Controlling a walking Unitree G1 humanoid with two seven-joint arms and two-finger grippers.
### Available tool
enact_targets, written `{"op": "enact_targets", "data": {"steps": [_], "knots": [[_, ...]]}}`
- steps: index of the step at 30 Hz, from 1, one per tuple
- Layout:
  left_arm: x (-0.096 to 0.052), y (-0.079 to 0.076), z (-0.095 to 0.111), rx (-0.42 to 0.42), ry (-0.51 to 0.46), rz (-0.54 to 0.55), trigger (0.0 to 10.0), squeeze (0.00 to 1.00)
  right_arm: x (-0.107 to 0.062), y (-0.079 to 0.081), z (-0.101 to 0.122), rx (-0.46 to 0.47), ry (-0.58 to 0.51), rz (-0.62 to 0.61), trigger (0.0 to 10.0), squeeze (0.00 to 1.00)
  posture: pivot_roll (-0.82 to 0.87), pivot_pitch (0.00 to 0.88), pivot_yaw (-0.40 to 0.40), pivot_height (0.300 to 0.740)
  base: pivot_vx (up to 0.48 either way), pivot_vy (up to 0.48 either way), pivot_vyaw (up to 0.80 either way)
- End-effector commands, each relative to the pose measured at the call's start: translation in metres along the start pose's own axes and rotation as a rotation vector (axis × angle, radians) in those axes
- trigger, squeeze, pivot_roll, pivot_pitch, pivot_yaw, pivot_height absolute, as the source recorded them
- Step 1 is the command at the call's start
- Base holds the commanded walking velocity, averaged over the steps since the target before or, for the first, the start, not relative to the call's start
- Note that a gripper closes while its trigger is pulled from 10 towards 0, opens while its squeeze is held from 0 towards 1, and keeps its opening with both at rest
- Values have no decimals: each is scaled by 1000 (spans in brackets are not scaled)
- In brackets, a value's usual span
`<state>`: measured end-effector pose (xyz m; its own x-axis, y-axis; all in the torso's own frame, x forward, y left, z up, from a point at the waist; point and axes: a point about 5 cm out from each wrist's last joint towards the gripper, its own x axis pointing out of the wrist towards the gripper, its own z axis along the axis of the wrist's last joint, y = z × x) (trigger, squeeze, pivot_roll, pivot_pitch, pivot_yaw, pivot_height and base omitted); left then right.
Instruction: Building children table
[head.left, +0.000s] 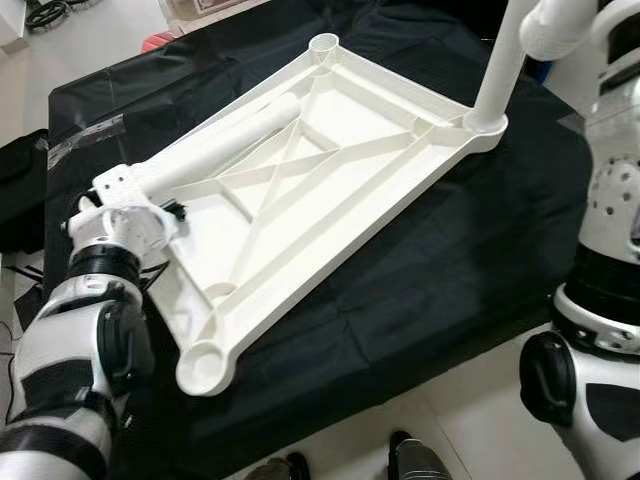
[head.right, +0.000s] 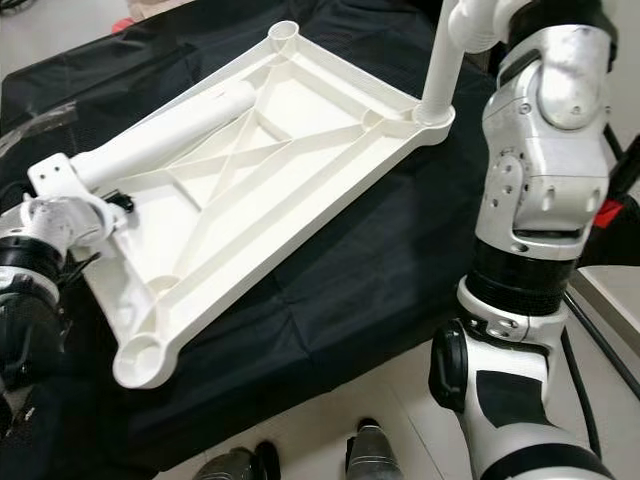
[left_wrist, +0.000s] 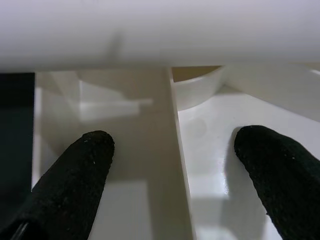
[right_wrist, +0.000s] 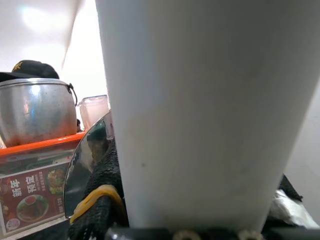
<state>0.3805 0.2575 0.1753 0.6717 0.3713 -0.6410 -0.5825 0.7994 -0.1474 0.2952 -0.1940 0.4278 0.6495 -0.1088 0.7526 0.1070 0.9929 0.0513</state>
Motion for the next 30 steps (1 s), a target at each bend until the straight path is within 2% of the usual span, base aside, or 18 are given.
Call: {"op": "enact_targets", "data": {"steps": [1, 2, 3, 4, 6, 11, 15, 16, 18, 19, 20, 21, 22, 23, 24, 26, 27, 30], "knots": [[21, 78, -66, 185, 276, 334, 10000, 0, 2, 5, 8, 18, -47, 31, 10000, 0, 137, 280, 47, 740, 0, 0, 0], [21, 78, -66, 185, 276, 334, 10000, 0, 2, 5, 8, 18, -47, 31, 10000, 0, 137, 280, 47, 740, 0, 0, 0], [18, 93, -61, 201, 254, 389, 10000, 0, 2, 6, 7, 18, -46, 36, 10000, 0, 138, 278, 43, 740, 0, 0, 0], [18, 93, -61, 201, 254, 389, 10000, 0, 2, 6, 7, 18, -46, 36, 10000, 0, 138, 278, 43, 740, 0, 0, 0], [12, 114, -53, 212, 217, 455, 10000, 0, 3, 6, 7, 15, -51, 37, 10000, 0, 136, 270, 41, 740, 0, 0, 0], [6, 126, -49, 225, 197, 473, 10000, 0, 4, 4, 9, -4, -66, 25, 10000, 0, 136, 262, 32, 740, 0, 0, 0], [4, 125, -48, 226, 174, 458, 10000, 0, 5, 3, 9, -34, -72, 17, 10000, 0, 138, 263, 26, 740, 0, 0, 0], [0, 117, -45, 247, 131, 410, 10000, 0, 5, 2, 7, -55, -71, 8, 10000, 0, 135, 263, 24, 740, 0, 0, 0], [0, 117, -45, 247, 131, 410, 10000, 0, 5, 2, 7, -55, -71, 8, 10000, 0, 135, 263, 24, 740, 0, 0, 0], [-4, 103, -39, 269, 64, 345, 10000, 0, 5, 1, 4, -81, -60, -4, 10000, 0, 135, 263, 23, 740, 0, 0, 0], [-4, 103, -39, 269, 64, 345, 10000, 0, 5, 1, 4, -81, -60, -4, 10000, 0, 135, 263, 23, 740, 0, 0, 0], [-14, 76, -23, 314, -63, 250, 10000, 0, 4, -2, -2, -100, -39, -27, 10000, 0, 134, 259, 18, 740, 0, 0, 0], [-14, 76, -23, 314, -63, 250, 10000, 0, 4, -2, -2, -100, -39, -27, 10000, 0, 134, 259, 18, 740, 0, 0, 0], [-25, 52, -11, 357, -162, 169, 10000, 0, 3, -6, -6, -127, -22, -59, 10000, 0, 133, 260, 19, 740, 0, 0, 0], [-25, 52, -11, 357, -162, 169, 10000, 0, 3, -6, -6, -127, -22, -59, 10000, 0, 133, 260, 19, 740, 0, 0, 0], [-45, 19, 4, 418, -287, 59, 10000, 0, 1, -9, -10, -132, -12, -82, 10000, 0, 136, 259, 18, 740, 0, 0, 0], [-50, 11, 6, 418, -299, 34, 10000, 0, 1, -9, -10, -126, -10, -84, 10000, 0, 136, 259, 18, 740, 0, 0, 0], [-55, 4, 8, 436, -304, 10, 10000, 0, 0, -9, -11, -122, -8, -83, 10000, 0, 142, 257, 22, 740, 0, 0, 0]]}}
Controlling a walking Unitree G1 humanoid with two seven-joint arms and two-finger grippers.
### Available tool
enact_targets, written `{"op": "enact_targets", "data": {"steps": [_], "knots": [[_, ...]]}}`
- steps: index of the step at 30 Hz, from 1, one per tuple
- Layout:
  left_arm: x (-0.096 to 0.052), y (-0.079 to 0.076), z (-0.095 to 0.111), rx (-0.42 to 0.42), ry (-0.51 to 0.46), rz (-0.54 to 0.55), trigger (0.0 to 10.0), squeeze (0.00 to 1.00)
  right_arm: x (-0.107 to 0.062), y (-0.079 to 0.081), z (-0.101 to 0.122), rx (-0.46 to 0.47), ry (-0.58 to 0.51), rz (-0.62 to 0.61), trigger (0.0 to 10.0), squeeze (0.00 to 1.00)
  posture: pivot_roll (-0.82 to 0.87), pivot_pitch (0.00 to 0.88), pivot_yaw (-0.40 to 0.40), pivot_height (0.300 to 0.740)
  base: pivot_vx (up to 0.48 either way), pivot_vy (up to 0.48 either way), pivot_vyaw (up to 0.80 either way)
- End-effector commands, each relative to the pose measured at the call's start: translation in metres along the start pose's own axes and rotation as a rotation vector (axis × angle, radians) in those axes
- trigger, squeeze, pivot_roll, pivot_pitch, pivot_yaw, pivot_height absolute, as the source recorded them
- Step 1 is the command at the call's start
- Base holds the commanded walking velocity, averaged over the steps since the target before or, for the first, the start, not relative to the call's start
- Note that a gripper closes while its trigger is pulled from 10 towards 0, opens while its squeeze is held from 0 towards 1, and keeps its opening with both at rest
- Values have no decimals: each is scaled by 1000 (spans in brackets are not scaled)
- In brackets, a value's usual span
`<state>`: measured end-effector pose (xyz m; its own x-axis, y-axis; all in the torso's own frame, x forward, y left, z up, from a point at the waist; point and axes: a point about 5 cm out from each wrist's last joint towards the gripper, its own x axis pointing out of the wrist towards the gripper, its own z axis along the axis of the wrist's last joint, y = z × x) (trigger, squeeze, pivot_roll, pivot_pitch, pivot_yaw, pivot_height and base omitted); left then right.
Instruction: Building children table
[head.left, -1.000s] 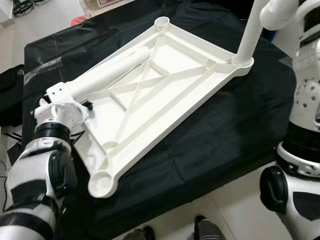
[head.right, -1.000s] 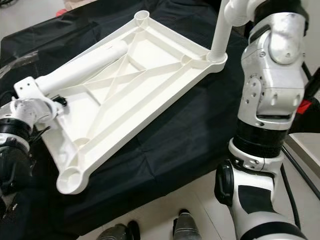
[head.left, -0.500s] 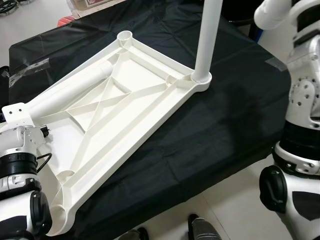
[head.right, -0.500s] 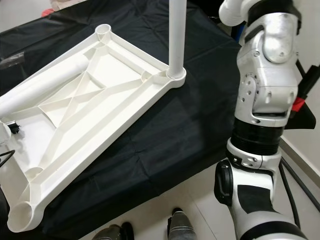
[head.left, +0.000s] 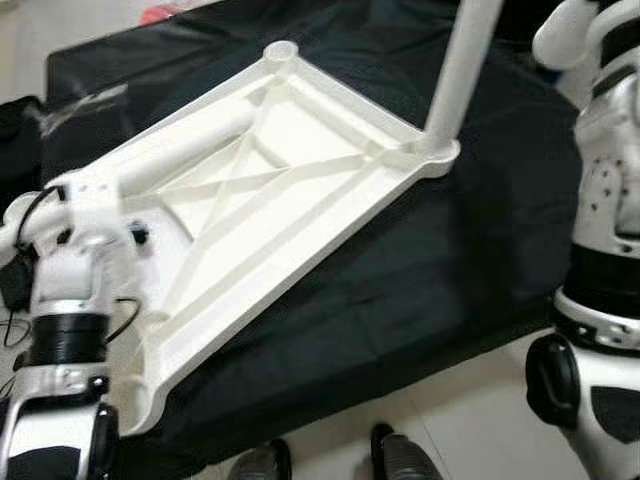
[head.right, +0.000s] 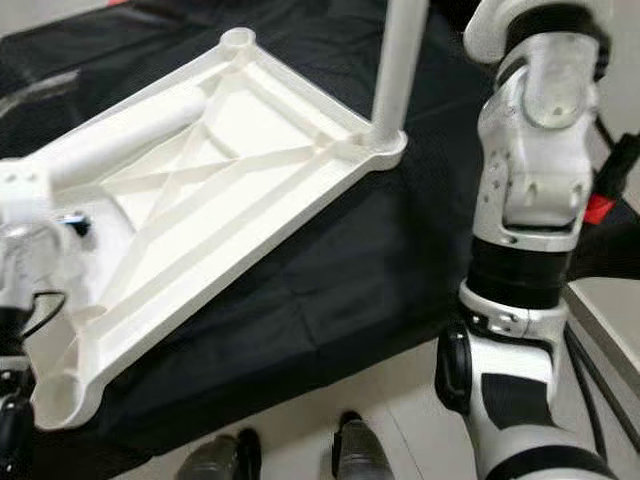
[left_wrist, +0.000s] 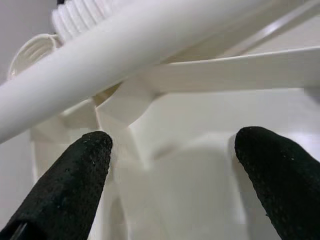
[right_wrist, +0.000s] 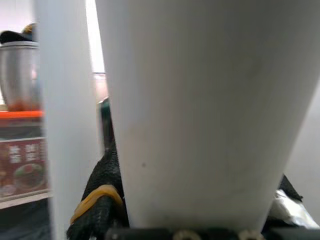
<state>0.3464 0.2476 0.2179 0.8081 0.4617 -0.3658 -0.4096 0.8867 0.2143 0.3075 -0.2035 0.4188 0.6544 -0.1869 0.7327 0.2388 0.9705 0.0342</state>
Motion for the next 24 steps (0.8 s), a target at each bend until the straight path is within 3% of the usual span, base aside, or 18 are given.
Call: {"op": "enact_targets", "data": {"steps": [1, 4, 8, 11, 12, 13, 14, 15, 18, 20, 21, 23, 24], "knots": [[-5, -7, -1, 14, 42, -31, 10000, 0, -2, -1, 3, -10, -30, -7, 10000, 0, 141, 258, 21, 740, 0, 0, 0], [-12, -12, 6, 19, 48, -42, 10000, 0, -2, 0, 2, -6, -30, -6, 10000, 0, 141, 258, 21, 740, 0, 0, 0], [-27, -19, 23, 21, -26, -85, 10000, 0, -1, -3, 3, -26, -44, -29, 10000, 0, 146, 256, 19, 740, 0, 0, 0], [-30, -21, 26, 29, -47, -97, 10000, 0, -1, -4, 4, -34, -50, -40, 10000, 0, 146, 256, 19, 740, 0, 0, 0], [-38, -28, 36, 33, -148, -131, 10000, 0, 0, -11, 7, -86, -71, -95, 10000, 0, 145, 251, 14, 740, 0, 0, 0], [-38, -28, 36, 33, -148, -131, 10000, 0, 0, -11, 7, -86, -71, -95, 10000, 0, 145, 251, 14, 740, 0, 0, 0], [-48, -37, 47, 23, -270, -190, 10000, 0, 1, -21, 11, -162, -97, -165, 10000, 0, 144, 247, 14, 740, 0, 0, 0], [-48, -37, 47, 23, -270, -190, 10000, 0, 1, -21, 11, -162, -97, -165, 10000, 0, 144, 247, 14, 740, 0, 0, 0], [-71, -52, 69, 30, -541, -253, 10000, 0, 2, -41, 28, -378, -197, -327, 10000, 0, 141, 233, 9, 740, 0, 0, 0], [-71, -52, 69, 30, -541, -253, 10000, 0, 2, -41, 28, -378, -197, -327, 10000, 0, 141, 233, 9, 740, 0, 0, 0], [-75, -53, 74, 36, -601, -250, 10000, 0, 2, -40, 32, -387, -223, -324, 10000, 0, 141, 228, 14, 740, 0, 0, 0], [-79, -54, 77, 31, -645, -246, 10000, 0, 2, -33, 34, -347, -240, -271, 10000, 0, 139, 220, 14, 740, 0, 0, 0], [-85, -54, 82, 51, -712, -246, 10000, 0, 1, -22, 39, -282, -275, -200, 10000, 0, 136, 210, 17, 740, 0, 0, 0]]}}
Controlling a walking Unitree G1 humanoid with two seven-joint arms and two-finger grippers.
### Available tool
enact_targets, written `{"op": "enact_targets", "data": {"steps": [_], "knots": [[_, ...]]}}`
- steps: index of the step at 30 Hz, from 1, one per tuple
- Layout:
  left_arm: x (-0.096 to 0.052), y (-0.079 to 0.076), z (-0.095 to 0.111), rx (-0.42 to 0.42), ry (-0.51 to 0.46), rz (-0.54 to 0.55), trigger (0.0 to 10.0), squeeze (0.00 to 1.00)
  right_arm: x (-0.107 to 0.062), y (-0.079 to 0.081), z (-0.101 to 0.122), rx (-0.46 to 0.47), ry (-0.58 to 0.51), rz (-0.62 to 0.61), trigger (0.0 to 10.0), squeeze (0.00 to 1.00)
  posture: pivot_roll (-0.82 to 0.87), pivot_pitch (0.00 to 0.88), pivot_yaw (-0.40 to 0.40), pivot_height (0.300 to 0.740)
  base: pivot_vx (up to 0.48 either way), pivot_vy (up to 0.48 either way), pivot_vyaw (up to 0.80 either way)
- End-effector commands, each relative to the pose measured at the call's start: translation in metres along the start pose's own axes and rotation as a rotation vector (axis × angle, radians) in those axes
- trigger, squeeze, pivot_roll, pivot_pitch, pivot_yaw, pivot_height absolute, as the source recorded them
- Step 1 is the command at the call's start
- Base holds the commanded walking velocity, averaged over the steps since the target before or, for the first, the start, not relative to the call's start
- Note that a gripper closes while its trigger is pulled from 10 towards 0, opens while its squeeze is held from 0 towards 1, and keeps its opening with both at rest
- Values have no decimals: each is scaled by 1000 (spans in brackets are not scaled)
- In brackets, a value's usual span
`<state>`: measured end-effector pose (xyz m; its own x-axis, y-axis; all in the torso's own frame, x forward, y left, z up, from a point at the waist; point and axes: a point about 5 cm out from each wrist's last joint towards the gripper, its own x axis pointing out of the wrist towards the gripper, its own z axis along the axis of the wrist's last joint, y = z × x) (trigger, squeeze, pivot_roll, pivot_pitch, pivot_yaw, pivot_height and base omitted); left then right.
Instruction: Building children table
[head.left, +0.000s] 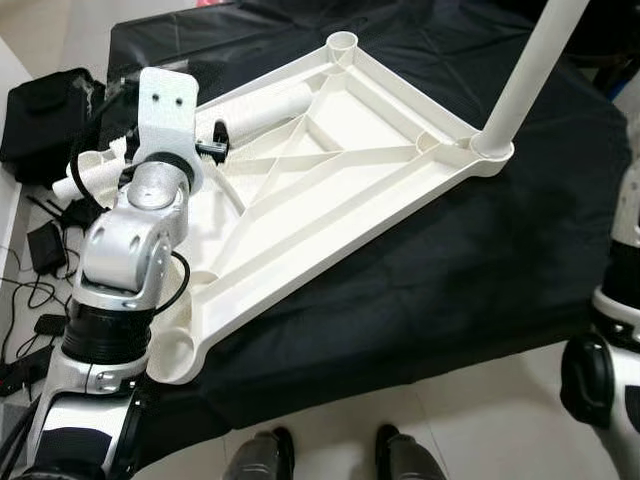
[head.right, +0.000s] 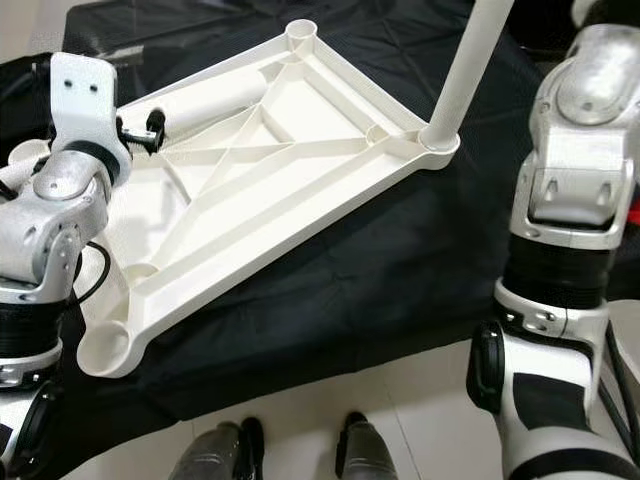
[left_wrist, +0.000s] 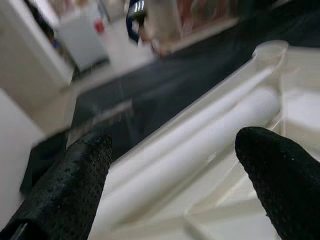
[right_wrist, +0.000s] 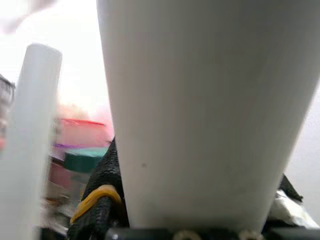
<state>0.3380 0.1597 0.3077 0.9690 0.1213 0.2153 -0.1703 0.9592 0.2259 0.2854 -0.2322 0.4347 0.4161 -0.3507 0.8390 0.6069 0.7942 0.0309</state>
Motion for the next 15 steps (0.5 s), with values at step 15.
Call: {"op": "enact_targets", "data": {"steps": [15], "knots": [[-21, -15, 19, 21, -266, -112, 10000, 0, 2, 22, 75, 251, -307, 178, 10000, 0, 123, 155, 26, 740, 0, 0, 0]]}}
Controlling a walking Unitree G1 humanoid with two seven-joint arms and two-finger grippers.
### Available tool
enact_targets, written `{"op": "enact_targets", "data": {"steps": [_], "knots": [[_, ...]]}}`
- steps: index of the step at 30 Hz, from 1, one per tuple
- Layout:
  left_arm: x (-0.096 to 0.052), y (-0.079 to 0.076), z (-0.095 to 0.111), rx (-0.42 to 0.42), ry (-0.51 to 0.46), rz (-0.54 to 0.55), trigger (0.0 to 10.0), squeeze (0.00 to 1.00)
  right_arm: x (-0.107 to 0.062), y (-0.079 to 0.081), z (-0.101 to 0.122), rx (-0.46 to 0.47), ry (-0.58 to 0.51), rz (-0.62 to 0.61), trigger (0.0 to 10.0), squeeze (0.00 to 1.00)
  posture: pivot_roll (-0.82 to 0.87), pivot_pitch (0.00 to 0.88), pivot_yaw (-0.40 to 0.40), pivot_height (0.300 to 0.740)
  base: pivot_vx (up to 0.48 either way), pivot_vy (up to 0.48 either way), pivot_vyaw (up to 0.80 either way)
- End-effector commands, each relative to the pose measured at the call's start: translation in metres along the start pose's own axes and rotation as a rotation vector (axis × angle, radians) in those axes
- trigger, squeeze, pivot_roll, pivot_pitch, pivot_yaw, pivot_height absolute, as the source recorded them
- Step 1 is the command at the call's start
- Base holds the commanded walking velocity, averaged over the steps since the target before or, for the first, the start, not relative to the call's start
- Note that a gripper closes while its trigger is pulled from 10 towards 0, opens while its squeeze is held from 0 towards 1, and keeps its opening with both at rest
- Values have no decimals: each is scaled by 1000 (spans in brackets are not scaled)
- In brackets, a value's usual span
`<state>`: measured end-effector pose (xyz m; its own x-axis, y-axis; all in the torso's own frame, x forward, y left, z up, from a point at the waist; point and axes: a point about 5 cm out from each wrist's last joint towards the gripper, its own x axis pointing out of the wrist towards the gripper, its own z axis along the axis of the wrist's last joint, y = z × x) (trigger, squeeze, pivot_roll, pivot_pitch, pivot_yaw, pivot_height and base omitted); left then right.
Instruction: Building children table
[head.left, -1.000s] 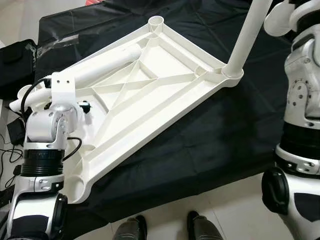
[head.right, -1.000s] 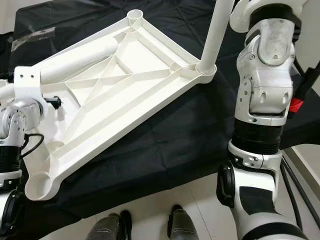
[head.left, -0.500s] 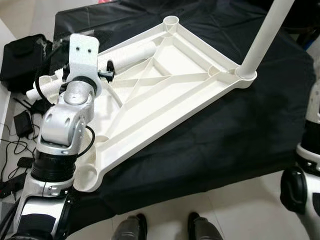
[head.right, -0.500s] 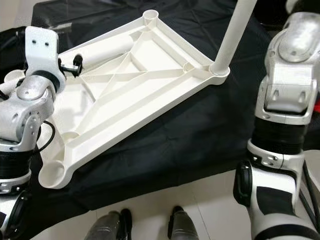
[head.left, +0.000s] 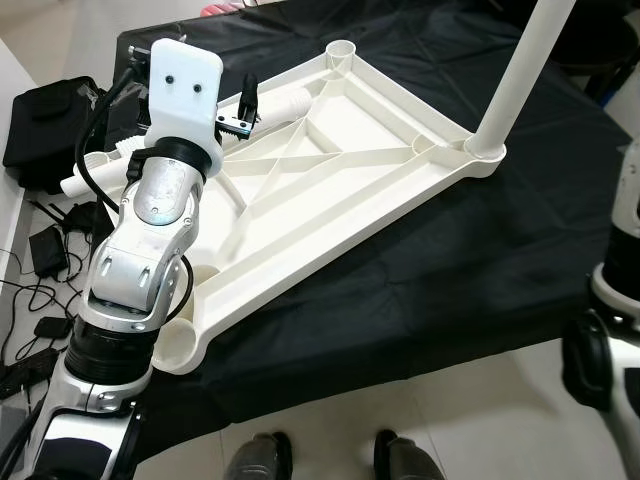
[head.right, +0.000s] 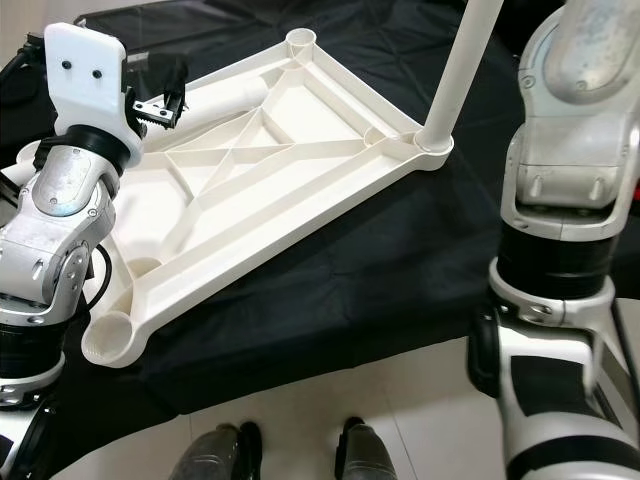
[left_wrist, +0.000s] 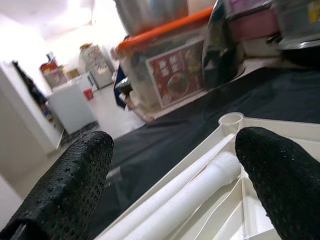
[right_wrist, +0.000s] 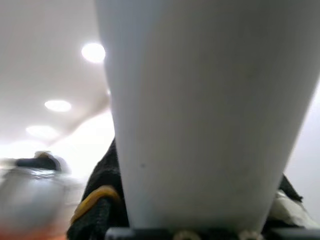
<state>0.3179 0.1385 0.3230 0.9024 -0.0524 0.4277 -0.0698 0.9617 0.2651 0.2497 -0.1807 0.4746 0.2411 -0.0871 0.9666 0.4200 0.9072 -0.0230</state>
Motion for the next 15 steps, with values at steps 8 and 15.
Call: {"op": "enact_targets", "data": {"steps": [8, 15], "knots": [[-10, -4, -13, 20, -4, -13, 10000, 0, 8, -4, 24, 172, -114, 36, 10000, 0, 112, 129, 31, 740, 0, 0, 0], [-12, -3, -18, 19, 8, -13, 10000, 0, -6, 17, -57, 403, 540, 113, 10000, 0, 111, 116, 24, 740, 0, 0, 0]]}}
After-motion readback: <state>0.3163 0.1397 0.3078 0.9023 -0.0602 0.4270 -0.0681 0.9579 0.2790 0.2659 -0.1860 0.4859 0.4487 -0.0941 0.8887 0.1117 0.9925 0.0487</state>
